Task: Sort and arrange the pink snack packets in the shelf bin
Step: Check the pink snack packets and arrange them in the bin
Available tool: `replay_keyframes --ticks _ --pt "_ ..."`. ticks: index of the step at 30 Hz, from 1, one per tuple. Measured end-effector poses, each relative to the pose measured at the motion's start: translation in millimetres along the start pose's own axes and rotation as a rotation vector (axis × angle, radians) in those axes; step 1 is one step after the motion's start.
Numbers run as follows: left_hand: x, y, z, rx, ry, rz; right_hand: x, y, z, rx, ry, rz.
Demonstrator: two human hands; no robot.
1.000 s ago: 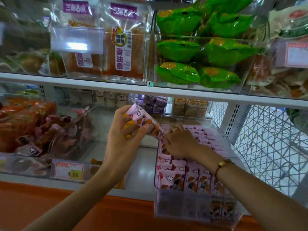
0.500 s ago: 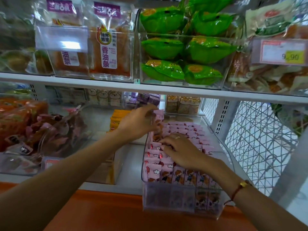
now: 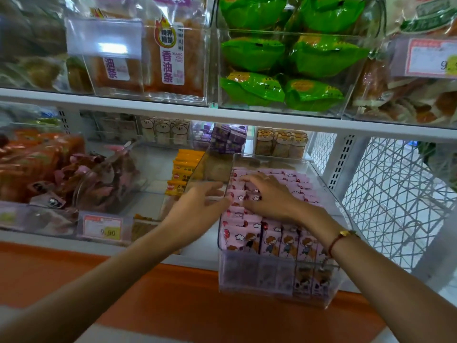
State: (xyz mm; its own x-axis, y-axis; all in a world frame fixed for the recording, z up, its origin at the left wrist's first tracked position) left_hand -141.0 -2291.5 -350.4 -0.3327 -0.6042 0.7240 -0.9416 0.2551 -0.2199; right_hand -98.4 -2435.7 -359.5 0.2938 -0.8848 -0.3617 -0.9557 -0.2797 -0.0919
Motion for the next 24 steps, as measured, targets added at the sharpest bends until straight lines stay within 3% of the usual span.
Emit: replay_keyframes --ticks 3,10,12,17,21,24 --pt "4.7 8.5 9.8 -0.072 0.075 0.026 5.7 -7.8 9.1 -0.107 0.109 0.032" --pt "7.8 7.1 20.3 -0.116 0.078 0.038 22.8 -2.0 6.1 -0.137 0.116 0.092" --pt "8.3 7.5 21.7 -0.085 0.029 0.046 18.2 0.8 0.7 -0.069 0.119 0.060" --pt "1.8 16.8 14.5 0.035 -0.040 0.038 -6.2 2.4 -21.5 0.305 0.069 -0.042" --pt "2.4 21.8 -0.7 0.094 0.011 0.034 -4.7 8.0 -35.1 0.359 -0.383 -0.004" --pt "7.3 25.2 -19.6 0.177 0.059 0.049 -11.7 33.2 -59.2 0.547 -0.668 -0.044"
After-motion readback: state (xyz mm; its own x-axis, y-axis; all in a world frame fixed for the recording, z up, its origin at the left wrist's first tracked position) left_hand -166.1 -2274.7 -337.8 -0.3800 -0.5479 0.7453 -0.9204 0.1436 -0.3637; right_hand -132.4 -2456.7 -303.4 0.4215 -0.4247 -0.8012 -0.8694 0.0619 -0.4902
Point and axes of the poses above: each hand's wrist, its own y-axis away from the middle knuckle, its own z-axis out of the palm, x = y × z, the point moved 8 cm from there along -y, towards the middle knuckle, and after that the axes turned 6 degrees about -y, right-handed, at the moved point
